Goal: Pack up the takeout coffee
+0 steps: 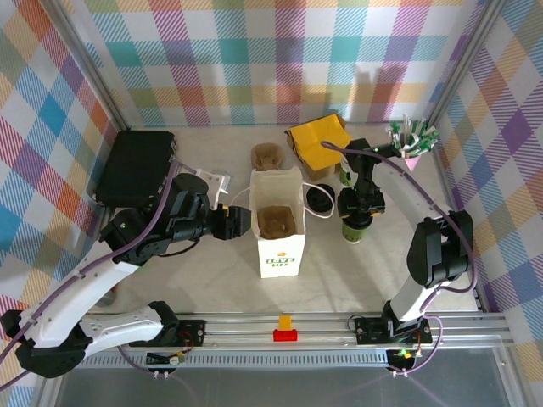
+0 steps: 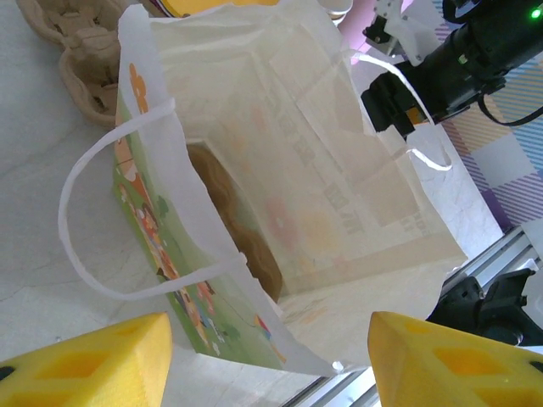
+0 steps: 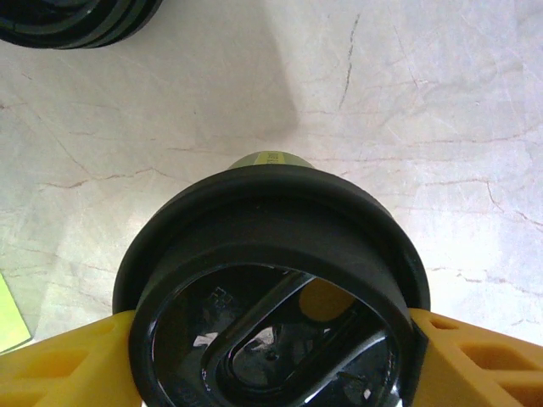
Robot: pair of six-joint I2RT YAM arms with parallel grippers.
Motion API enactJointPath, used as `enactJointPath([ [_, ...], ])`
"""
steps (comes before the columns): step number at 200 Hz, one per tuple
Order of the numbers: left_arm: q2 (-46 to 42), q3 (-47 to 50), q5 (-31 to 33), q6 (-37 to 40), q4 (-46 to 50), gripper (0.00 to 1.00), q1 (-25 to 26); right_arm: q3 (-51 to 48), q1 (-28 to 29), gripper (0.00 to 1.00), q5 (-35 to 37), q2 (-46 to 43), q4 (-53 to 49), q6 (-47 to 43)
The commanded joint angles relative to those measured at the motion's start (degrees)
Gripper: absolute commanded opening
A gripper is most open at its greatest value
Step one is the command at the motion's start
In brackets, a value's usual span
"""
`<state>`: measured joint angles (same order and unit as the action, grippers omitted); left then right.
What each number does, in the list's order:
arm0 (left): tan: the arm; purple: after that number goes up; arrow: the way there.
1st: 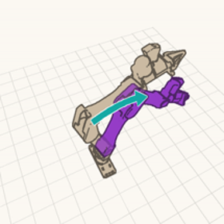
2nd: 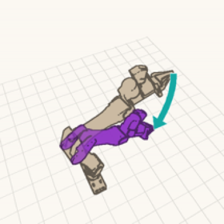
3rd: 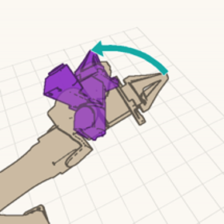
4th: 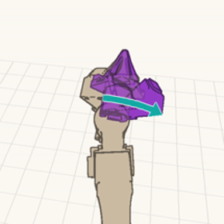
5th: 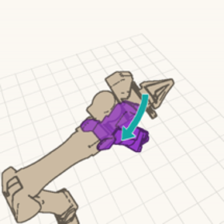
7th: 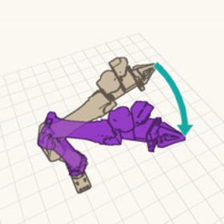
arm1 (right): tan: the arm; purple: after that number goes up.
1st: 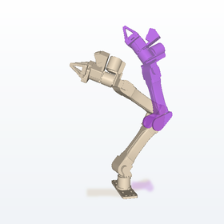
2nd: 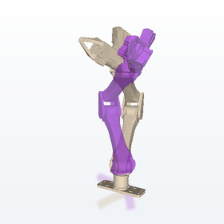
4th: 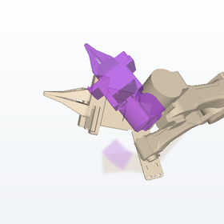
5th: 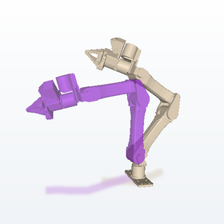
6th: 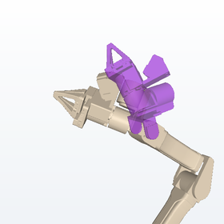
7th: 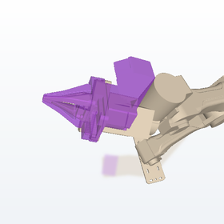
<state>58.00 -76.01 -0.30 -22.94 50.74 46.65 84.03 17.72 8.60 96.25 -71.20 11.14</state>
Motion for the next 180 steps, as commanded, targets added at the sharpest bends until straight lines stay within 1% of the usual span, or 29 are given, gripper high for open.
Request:
enactJointPath([
  [1, -0.96, -1.38, 0.82, -0.66, 1.22, 0.62, -0.61, 2.87, 0.55, 0.70, 0.89, -2.58, -4.91, 2.02],
  [39, -1.30, -1.36, 1.30, -1.10, 1.90, 0.62, -0.61, 6.26, 1.05, 0.69, 1.40, -3.60, -8.55, 2.89],
  [97, -1.90, -1.16, 1.53, -1.47, 2.61, 0.62, -0.65, 15.48, 3.58, 0.69, 3.22, -4.39, -17.40, 5.86],
  [180, -4.19, 0.53, 2.25, -2.20, 3.11, 0.61, -0.63, 36.58, 10.99, 0.68, 8.15, -3.92, -30.67, 11.55],
])
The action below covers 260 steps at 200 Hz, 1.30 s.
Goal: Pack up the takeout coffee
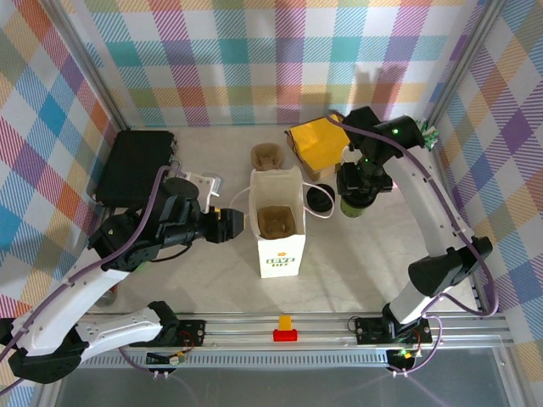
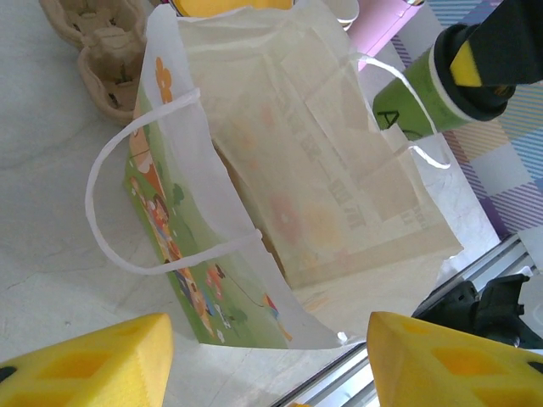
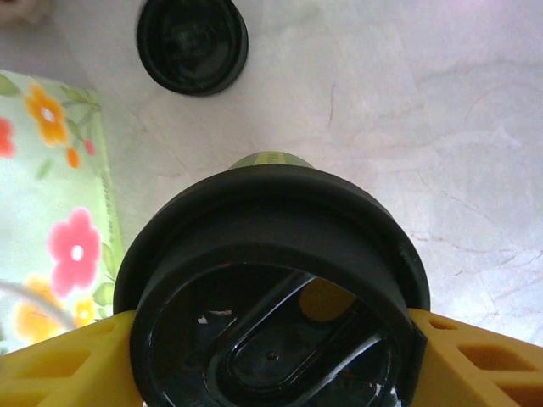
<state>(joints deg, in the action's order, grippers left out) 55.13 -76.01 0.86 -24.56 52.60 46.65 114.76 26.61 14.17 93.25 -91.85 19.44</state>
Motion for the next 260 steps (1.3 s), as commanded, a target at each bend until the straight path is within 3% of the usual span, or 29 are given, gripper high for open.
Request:
enactJointPath([
  [1, -1.38, 0.57, 1.12, -0.58, 1.27, 0.61, -0.66, 6.19, 2.16, 0.68, 2.64, -0.86, -10.14, 3.24],
  [165, -5.33, 12.45, -3.98, -1.53, -5.49, 0.61, -0.64, 29.07, 17.99, 0.65, -1.00, 3.99, -10.30, 9.16],
  [260, -6.73, 12.64, -1.72, -1.98, -4.61, 0.60, -0.67, 32.67, 26.18, 0.63, -2.57, 7.45, -10.26, 11.64],
])
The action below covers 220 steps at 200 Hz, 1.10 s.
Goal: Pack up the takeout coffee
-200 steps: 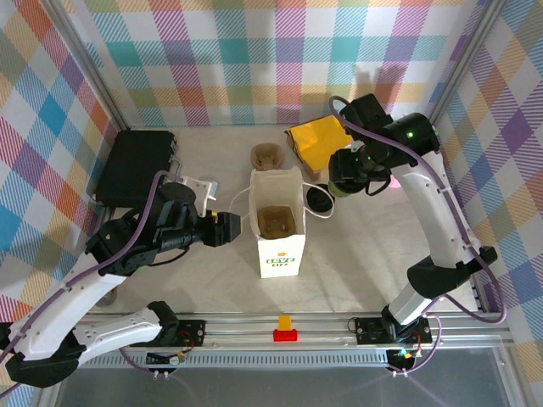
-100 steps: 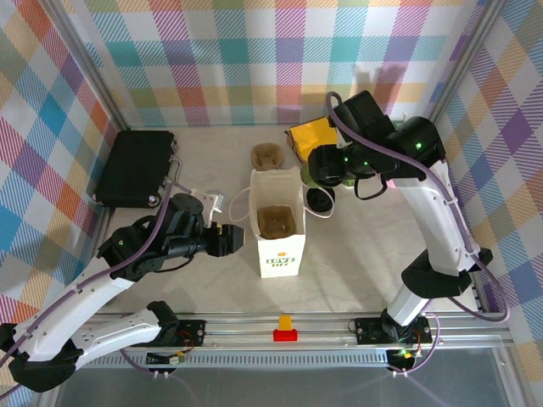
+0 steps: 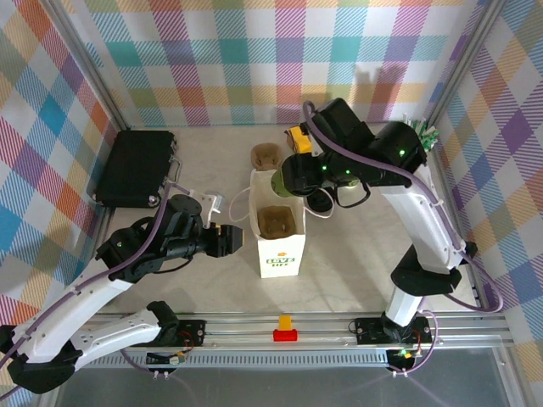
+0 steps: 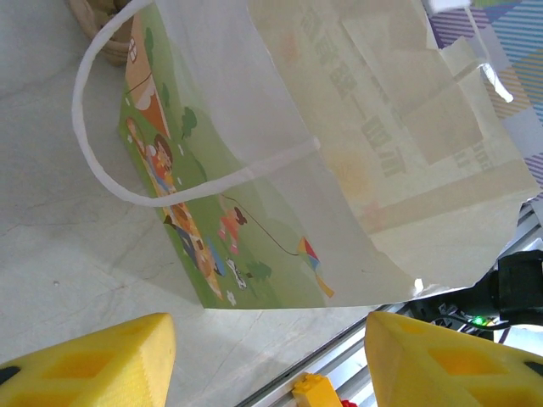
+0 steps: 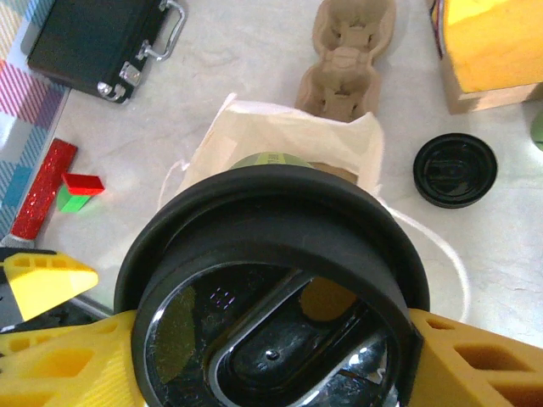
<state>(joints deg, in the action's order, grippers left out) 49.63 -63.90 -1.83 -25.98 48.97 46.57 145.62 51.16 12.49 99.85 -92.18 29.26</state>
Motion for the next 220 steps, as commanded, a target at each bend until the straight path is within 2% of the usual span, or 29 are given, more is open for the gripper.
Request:
enactJointPath([
  [1, -1.21, 0.53, 0.91, -0.56, -0.98, 0.60, -0.55, 1.83, 1.69, 0.63, -0.89, 0.86, -9.94, 1.84],
  [45, -1.58, 0.35, -0.99, -0.66, -1.20, 0.60, -0.57, 1.24, 4.84, 0.63, -0.32, 2.65, -9.98, 3.33],
  [94, -2.71, 3.25, -7.81, 0.49, -4.41, 0.59, -0.48, -0.47, 7.40, 0.62, 0.41, 5.15, -9.99, 4.72],
  [220, -4.10, 11.55, -14.29, 0.58, -13.64, 0.56, 1.13, -6.83, 7.97, 0.62, 1.92, 7.29, -10.02, 6.23],
])
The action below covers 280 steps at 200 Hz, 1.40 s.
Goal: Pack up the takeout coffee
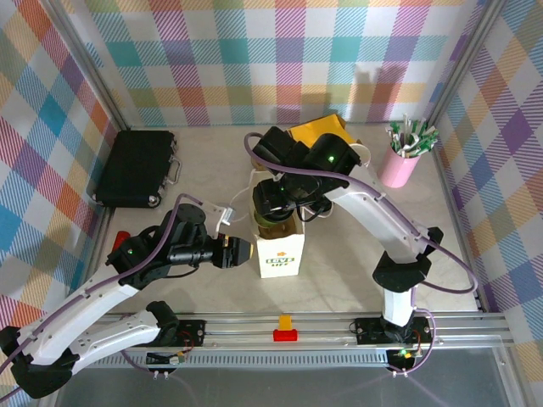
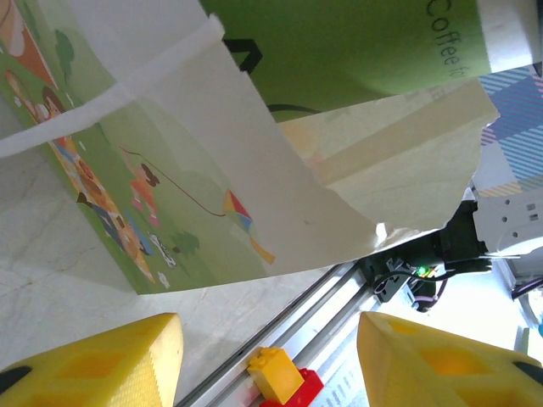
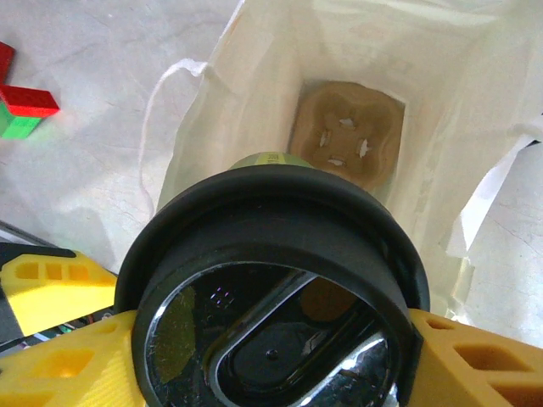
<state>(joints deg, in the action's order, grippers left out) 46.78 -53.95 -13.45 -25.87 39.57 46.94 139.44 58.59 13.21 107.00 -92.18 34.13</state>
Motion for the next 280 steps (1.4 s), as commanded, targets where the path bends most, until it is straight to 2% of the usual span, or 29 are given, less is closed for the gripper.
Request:
enactJointPath([
  [1, -1.26, 1.72, -2.74, 0.43, -4.33, 0.55, 0.82, -0.69, 0.55, 0.62, 1.27, 0.14, -9.98, 1.33],
  [90, 0.07, 6.32, -4.21, -0.63, -12.05, 0.46, 3.42, -3.09, 0.49, 0.62, 1.64, 0.05, -9.93, 1.54],
  [197, 7.00, 7.45, -4.61, 0.54, -22.73, 0.45, 7.73, -5.14, -2.16, 0.61, -1.06, 1.14, -10.00, 3.58],
  [223, 8.68, 6.58, -3.58, 1.20, -22.00, 0.43, 8.81, -5.56, -2.69, 0.61, -1.41, 1.19, -10.02, 3.73],
  [280, 3.54, 5.52, 2.99, 4.86, -14.65, 0.44, 8.78, -6.54, -3.41, 0.60, -2.93, 2.40, -10.02, 3.52],
])
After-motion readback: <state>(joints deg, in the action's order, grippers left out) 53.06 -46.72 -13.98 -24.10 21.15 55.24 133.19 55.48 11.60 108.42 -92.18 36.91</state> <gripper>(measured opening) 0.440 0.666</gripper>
